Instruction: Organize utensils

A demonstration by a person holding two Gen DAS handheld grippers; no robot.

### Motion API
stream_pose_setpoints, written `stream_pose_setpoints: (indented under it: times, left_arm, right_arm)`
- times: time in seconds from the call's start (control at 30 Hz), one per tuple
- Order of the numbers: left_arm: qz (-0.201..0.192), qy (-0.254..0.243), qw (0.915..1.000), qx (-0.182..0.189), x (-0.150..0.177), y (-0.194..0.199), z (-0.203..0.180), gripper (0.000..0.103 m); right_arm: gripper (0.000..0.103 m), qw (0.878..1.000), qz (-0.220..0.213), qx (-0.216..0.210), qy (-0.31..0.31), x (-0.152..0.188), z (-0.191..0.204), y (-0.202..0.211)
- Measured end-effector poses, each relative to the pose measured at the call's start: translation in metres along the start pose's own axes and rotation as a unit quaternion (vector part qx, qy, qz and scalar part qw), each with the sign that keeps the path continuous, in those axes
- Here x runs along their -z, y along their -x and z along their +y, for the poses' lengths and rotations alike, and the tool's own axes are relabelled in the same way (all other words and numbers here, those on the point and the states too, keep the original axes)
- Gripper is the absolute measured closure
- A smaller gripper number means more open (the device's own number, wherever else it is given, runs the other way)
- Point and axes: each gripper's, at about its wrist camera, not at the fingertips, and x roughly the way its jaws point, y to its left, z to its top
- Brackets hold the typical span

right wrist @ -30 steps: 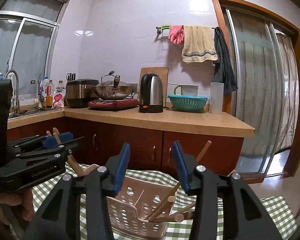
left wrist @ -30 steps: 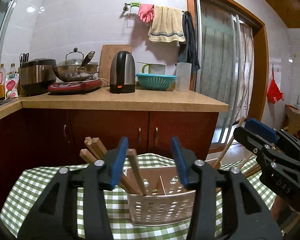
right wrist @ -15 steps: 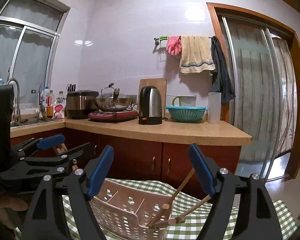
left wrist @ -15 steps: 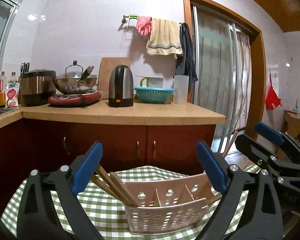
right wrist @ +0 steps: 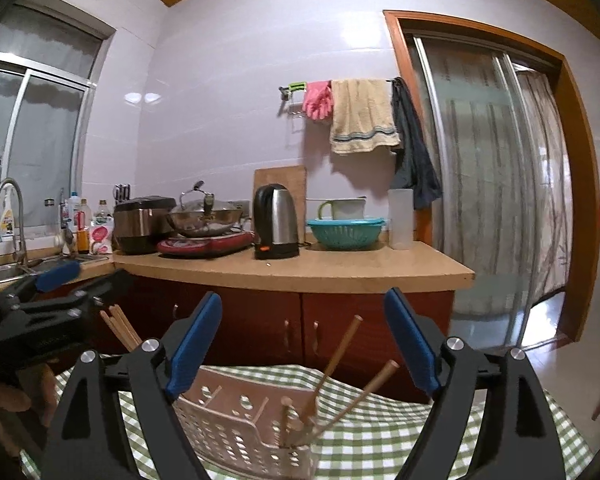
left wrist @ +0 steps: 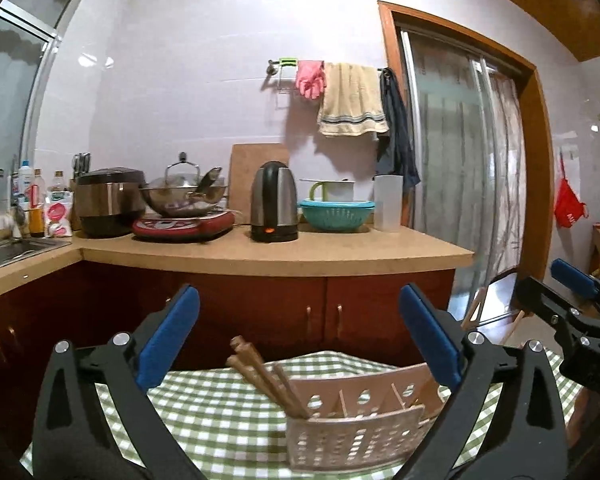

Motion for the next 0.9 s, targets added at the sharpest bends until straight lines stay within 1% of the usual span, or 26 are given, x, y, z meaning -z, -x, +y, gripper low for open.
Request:
stream_pose_setpoints:
  times: [0.17, 0.3, 0.57, 0.67, 0.9]
  left_arm:
    - [0.022, 0.001, 0.9995, -0.021, 0.014, 0.022, 0.005, 0.005]
    - [0.044, 0.006, 0.9982, -0.039, 0.027, 0.040, 0.011, 0.005]
    - [0.081, 0.015, 0.9946, -0.062, 0.051, 0.085, 0.018, 0.005]
    - [0.088, 0.018, 0.9932, -0.074, 0.056, 0.103, 0.017, 0.005]
    - [0.088, 0.022, 0.9933, -0.072, 0.057, 0.146, 0.010, 0.005]
  right_arm:
    - [0.022, 0.999, 0.029, 0.020, -0.009, 0.014, -0.007, 0.010]
    - [0.022, 0.998, 0.048, 0.030, -0.002, 0.027, -0.008, 0.026]
    - [0.022, 0.996, 0.079, 0.036, -0.010, 0.044, -0.007, 0.059]
    - [0.022, 0.996, 0.087, 0.036, -0.012, 0.047, -0.005, 0.072]
    - [0.021, 0.995, 0.091, 0.039, -0.011, 0.047, -0.002, 0.104]
